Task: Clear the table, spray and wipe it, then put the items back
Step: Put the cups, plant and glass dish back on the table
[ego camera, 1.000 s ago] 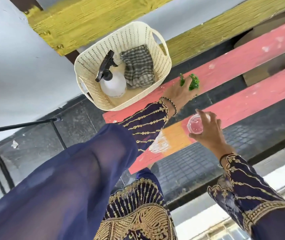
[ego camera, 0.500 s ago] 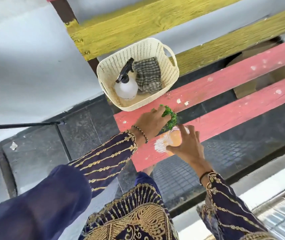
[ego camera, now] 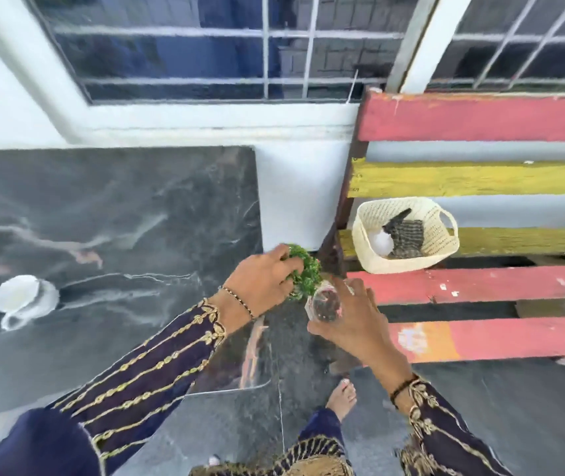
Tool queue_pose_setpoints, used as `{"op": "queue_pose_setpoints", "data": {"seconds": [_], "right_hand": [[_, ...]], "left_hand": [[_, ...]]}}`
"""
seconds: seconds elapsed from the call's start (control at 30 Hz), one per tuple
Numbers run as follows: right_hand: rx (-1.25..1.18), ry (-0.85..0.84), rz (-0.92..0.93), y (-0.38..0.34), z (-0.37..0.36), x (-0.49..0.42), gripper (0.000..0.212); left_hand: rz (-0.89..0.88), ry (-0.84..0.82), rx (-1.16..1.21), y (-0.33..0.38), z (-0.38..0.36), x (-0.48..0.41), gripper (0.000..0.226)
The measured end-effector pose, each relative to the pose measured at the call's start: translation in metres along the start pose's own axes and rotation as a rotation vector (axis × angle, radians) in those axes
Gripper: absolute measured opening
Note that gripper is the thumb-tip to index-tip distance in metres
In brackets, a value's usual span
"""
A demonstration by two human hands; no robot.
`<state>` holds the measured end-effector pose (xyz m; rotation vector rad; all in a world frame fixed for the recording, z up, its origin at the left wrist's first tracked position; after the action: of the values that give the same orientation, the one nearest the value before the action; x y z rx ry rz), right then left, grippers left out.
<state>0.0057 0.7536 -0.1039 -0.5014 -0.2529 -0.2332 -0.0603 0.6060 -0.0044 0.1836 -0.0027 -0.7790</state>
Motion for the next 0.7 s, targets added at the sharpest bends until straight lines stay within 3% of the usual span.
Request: {"op": "queue_pose_setpoints", "data": {"seconds": [0.1, 0.3, 0.7], "right_hand": [[0.069, -0.009, 0.117, -0.079, -0.002, 0.008, 0.100], [0.137, -0.024, 0.305, -0.215, -0.017, 0.009, 0.098], [0.231, -0.131, 0.409, -0.355, -0.075, -0.060, 0.098]], "left_hand": [[0.175, -0.017, 0.066, -0.054, 0.036, 0.054, 0.028], [0.365, 0.117, 0.061, -0.141, 0.098, 0.146, 0.027], [0.687, 0.195, 0.125, -0.292, 0.112, 0.197, 0.025]]}}
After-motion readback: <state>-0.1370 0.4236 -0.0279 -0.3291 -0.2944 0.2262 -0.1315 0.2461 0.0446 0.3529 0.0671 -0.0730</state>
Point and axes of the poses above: each hand's wrist, its own x-axis away from the middle knuckle, its own z-axis out of the back of the hand, y = z × x, the point moved 8 cm from there along -x, towards the middle knuckle, and after that the axes turned 1 degree about -y, right-handed, at the moved point
